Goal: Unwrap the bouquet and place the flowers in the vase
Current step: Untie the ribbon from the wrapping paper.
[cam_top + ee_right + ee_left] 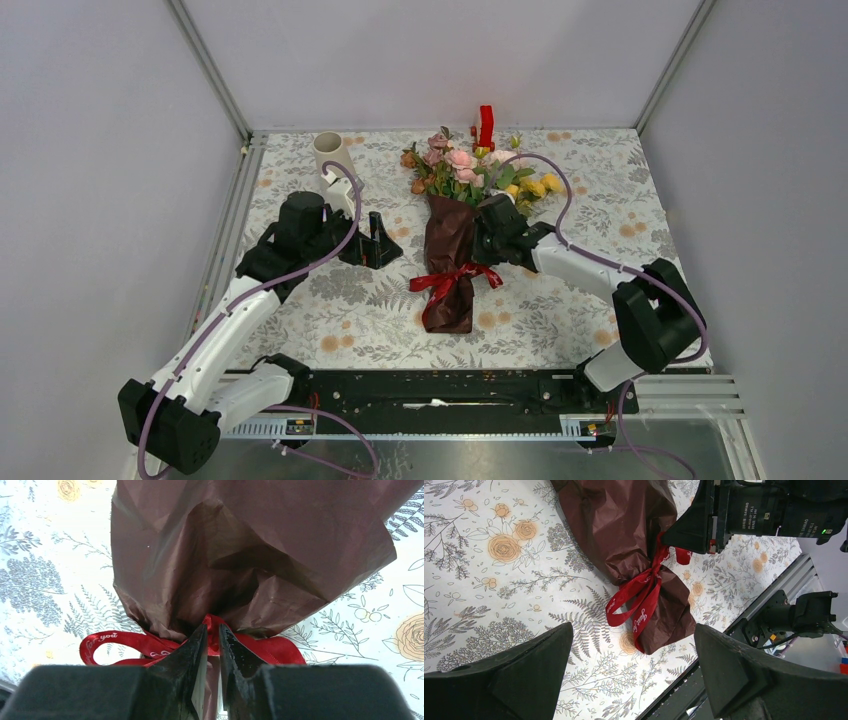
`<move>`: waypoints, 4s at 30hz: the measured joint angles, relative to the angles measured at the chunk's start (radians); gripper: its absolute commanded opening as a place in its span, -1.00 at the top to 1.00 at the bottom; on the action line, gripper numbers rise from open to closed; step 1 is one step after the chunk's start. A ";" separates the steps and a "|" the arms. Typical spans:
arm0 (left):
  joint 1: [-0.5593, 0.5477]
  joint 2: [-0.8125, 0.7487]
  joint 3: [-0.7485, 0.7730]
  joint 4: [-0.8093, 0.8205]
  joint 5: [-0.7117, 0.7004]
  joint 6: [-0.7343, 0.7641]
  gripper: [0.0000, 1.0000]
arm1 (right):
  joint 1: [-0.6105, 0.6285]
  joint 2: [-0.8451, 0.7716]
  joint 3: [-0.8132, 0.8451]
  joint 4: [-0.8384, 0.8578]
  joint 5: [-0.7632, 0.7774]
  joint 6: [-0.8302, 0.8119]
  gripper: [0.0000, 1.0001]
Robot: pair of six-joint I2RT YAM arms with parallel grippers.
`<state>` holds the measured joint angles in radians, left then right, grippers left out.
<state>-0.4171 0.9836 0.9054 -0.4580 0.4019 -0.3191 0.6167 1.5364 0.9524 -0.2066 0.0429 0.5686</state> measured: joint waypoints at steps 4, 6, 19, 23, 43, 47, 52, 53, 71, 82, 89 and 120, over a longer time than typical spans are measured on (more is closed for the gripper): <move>0.000 0.000 0.000 0.000 0.002 0.000 -0.98 | 0.000 0.024 0.005 -0.003 0.002 -0.011 0.60; 0.000 0.000 0.000 0.000 0.003 0.000 -0.98 | 0.000 0.036 0.010 -0.004 0.002 -0.017 0.74; -0.002 0.000 0.000 0.008 0.017 0.000 -0.97 | 0.001 0.022 0.006 0.018 0.015 -0.034 1.00; -0.047 -0.003 -0.032 0.051 0.010 -0.037 -0.96 | 0.001 -0.002 -0.005 0.029 0.020 -0.034 1.00; -0.481 0.021 -0.510 0.619 -0.410 -0.327 -0.43 | 0.001 -0.069 -0.055 0.040 0.020 -0.028 1.00; -0.486 0.082 -0.571 0.662 -0.442 -0.332 -0.36 | 0.001 -0.069 -0.055 0.040 0.020 -0.024 1.00; -0.489 0.127 -0.621 0.684 -0.462 -0.333 -0.25 | 0.001 -0.069 -0.055 0.039 0.021 -0.022 1.00; -0.491 0.138 -0.624 0.697 -0.465 -0.333 -0.20 | 0.001 -0.069 -0.055 0.039 0.021 -0.022 1.00; -0.542 0.284 -0.624 0.844 -0.528 -0.365 0.20 | 0.001 -0.069 -0.055 0.031 0.020 -0.017 1.00; -0.556 0.297 -0.611 0.835 -0.573 -0.372 0.32 | 0.001 -0.069 -0.055 0.031 0.020 -0.017 1.00; -0.580 0.316 -0.584 0.819 -0.595 -0.372 0.32 | 0.001 -0.069 -0.055 0.031 0.020 -0.017 1.00; -0.608 0.412 -0.512 0.853 -0.599 -0.393 1.00 | 0.003 -0.090 -0.061 -0.009 0.087 -0.027 1.00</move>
<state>-1.0248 1.3952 0.3939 0.3954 -0.1967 -0.7120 0.6193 1.4467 0.8909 -0.2153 0.1303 0.5419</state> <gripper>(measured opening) 0.010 0.017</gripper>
